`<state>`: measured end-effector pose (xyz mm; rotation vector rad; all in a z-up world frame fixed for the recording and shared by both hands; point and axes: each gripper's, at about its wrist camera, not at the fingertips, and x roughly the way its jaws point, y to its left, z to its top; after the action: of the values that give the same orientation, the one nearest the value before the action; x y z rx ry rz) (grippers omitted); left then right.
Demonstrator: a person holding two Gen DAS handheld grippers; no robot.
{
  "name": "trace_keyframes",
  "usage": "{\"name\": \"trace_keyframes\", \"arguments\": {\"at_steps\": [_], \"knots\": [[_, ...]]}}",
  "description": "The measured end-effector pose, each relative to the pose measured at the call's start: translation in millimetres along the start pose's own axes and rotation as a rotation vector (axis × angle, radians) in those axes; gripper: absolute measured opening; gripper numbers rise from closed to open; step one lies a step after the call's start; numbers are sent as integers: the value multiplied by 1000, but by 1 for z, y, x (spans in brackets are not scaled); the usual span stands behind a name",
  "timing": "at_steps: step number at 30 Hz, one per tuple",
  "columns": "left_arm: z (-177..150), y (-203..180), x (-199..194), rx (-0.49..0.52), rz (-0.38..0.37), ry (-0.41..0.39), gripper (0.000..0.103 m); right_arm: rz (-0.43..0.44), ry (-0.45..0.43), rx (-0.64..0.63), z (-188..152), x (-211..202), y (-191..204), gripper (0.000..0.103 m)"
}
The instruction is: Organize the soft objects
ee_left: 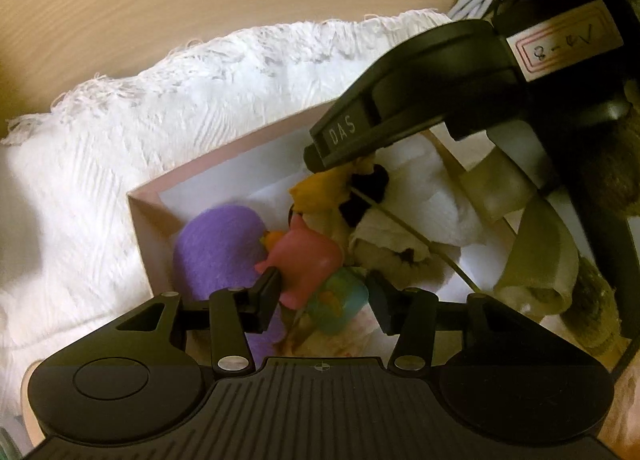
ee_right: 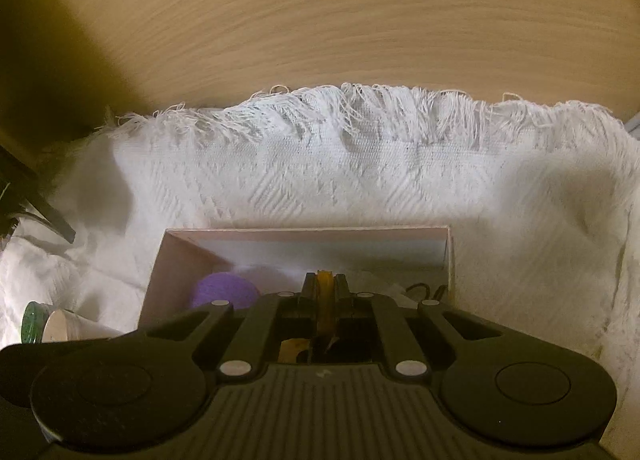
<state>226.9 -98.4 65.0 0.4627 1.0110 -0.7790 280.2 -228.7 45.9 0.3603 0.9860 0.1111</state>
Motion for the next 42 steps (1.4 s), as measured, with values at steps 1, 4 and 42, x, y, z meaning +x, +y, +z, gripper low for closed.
{"name": "trace_keyframes", "arguments": {"at_steps": [1,4,42], "knots": [[0,2,1,-4,-3,-4,55,-3,3,1,0,0,0,7],[0,6,1,-21,-18,-9,55,-15,24,8,0,2,-2,7],[-117,34,-122,-370,64,-410,54,-70,-219,-79,-83,-142,46,41]]}}
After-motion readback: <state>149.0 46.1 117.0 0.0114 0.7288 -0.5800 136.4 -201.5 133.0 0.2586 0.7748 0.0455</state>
